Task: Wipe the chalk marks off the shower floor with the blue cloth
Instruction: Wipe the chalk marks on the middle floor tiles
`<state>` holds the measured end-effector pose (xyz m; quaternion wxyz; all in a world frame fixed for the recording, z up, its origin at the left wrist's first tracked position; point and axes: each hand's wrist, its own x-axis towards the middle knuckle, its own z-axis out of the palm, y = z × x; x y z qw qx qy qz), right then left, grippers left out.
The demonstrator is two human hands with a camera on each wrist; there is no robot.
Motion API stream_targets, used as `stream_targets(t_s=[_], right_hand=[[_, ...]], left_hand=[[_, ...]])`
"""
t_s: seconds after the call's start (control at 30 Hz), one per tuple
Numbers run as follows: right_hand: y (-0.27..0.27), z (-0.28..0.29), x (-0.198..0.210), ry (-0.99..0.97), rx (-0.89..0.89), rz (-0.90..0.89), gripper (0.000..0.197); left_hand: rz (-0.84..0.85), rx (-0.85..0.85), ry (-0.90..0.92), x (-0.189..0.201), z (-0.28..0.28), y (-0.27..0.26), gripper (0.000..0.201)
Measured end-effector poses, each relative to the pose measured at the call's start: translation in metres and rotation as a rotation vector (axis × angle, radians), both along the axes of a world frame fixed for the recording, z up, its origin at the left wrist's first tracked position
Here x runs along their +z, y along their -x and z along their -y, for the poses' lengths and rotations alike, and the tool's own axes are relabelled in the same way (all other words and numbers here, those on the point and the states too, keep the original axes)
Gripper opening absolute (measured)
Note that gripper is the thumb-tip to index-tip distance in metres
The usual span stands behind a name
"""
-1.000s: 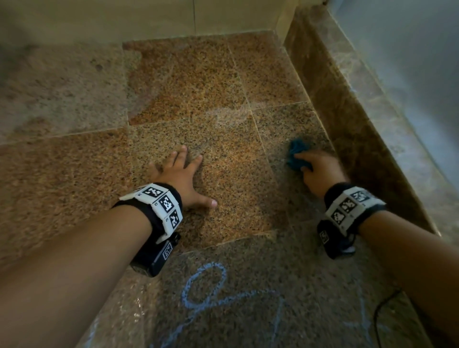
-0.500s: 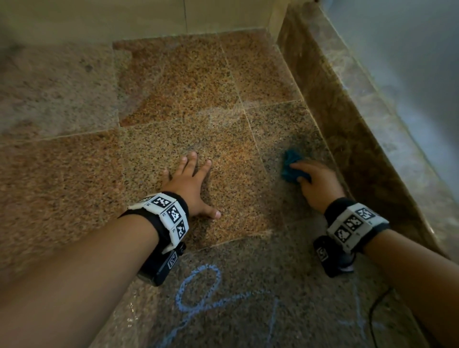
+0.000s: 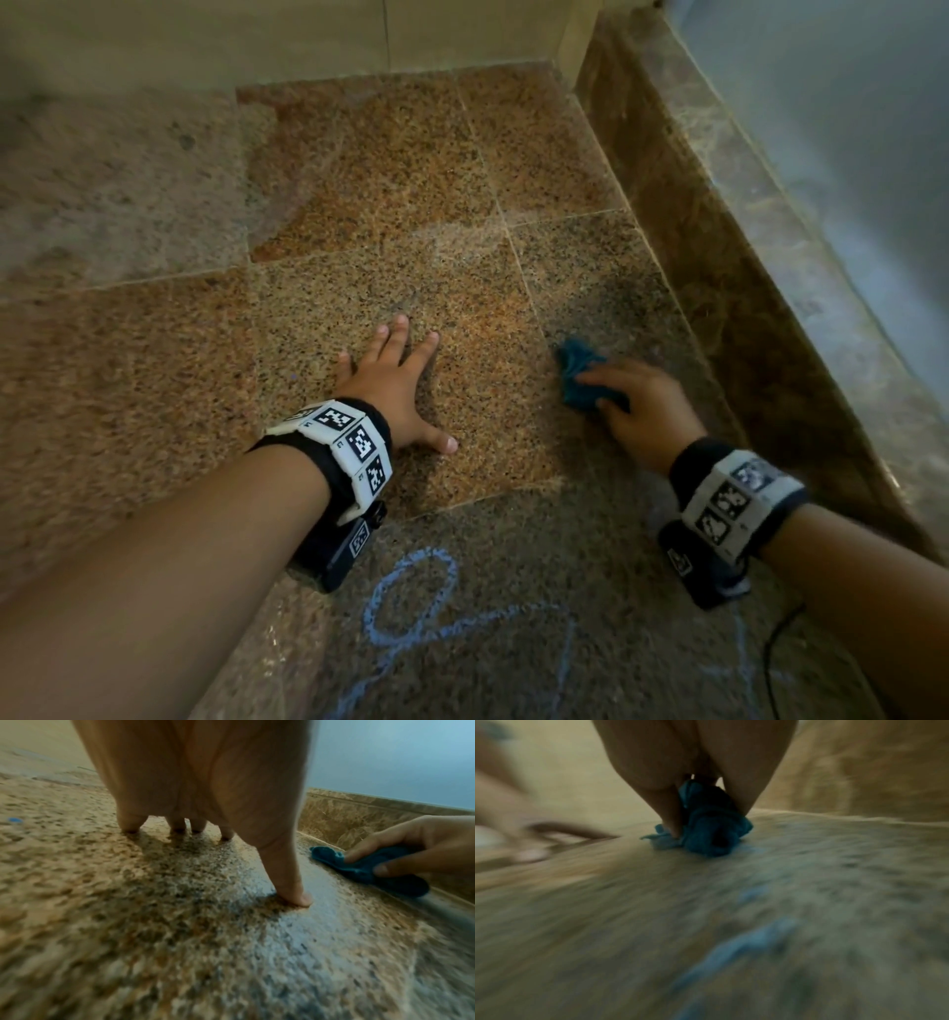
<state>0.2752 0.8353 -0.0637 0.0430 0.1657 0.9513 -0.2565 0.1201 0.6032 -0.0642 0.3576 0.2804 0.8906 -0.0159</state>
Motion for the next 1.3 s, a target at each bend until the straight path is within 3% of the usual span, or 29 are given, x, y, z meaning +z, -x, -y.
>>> stream_targets(t_s=[0.07,0.13,0.2,0.3,0.37,0.43,0.57,0.63,0.87,1.13,1.3], right_hand=[[-0.008,0.015,-0.002,0.014,0.203,0.047,0.038],[-0.008,0.012,-0.003,-0.004,0.29,0.072,0.038],[-0.002,-0.005,-0.001,-0.016,0.178,0.031,0.038],[0.001,-0.043,0.001,-0.068,-0.218,0.02,0.037],[-0.004,-0.051,0.0,-0.099,-0.36,0.053,0.037],[-0.01,-0.037,-0.001,-0.111,-0.321,0.058,0.038],[-0.018,0.009,-0.004,-0.059,-0.026,0.025,0.039],[-0.017,0.005,-0.004,-0.085,0.026,0.044,0.039],[-0.03,-0.03,0.0,-0.169,-0.522,0.145,0.041],[-0.018,-0.024,-0.003,-0.195,-0.358,0.225,0.047],[0.003,-0.024,0.002,-0.168,-0.57,0.326,0.052]], left_hand=[[0.001,0.001,-0.001,0.0,0.0,0.0,0.13],[0.003,0.0,0.005,0.001,0.0,0.0,0.13],[-0.002,0.001,0.007,0.001,0.0,-0.001,0.129],[-0.009,0.002,0.003,0.001,-0.001,-0.001,0.129],[-0.008,0.003,0.001,0.0,-0.001,-0.001,0.129],[-0.007,0.001,0.003,0.0,-0.001,-0.001,0.13],[-0.003,0.004,-0.005,-0.002,0.0,0.001,0.131],[-0.002,0.002,-0.012,-0.002,0.001,0.0,0.131],[0.005,-0.017,-0.027,-0.001,0.003,0.0,0.129],[0.019,-0.018,-0.06,-0.002,0.005,0.0,0.127],[0.02,-0.025,-0.065,-0.001,0.007,0.0,0.126]])
